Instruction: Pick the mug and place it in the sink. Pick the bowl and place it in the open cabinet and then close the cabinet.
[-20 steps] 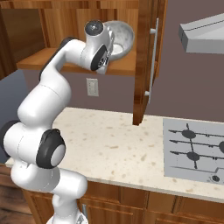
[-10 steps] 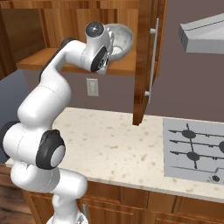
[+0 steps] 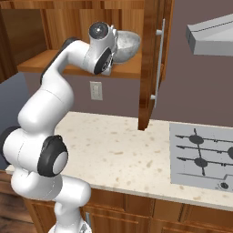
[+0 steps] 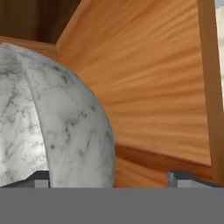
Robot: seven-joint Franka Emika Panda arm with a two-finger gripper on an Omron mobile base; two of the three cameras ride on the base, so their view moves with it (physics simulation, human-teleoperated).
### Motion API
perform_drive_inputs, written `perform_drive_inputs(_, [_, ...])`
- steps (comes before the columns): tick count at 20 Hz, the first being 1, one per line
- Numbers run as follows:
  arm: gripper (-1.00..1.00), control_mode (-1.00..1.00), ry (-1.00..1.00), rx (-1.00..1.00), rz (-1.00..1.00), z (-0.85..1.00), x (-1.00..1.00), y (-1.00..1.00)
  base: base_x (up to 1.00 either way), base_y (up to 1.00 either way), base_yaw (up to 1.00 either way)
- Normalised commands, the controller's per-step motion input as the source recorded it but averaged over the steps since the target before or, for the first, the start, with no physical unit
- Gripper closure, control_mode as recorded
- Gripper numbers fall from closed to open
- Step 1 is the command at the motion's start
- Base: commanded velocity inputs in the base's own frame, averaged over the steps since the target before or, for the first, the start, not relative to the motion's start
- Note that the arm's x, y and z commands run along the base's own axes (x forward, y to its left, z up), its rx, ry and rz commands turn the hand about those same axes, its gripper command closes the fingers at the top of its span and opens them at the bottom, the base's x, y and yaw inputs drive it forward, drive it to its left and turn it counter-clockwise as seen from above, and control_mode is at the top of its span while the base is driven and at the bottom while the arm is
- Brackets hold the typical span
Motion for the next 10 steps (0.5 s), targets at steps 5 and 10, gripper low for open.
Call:
perform_drive_inputs(5, [-1.0,-1.0,-0.06,0.0,0.01,0.11,-0.04,0.0,0.0,0.0,0.0])
perform_drive_inputs(10, [-1.0,-1.0,0.0,0.0,0.0,0.0,-0.68,0.0,0.0,0.0,0.0])
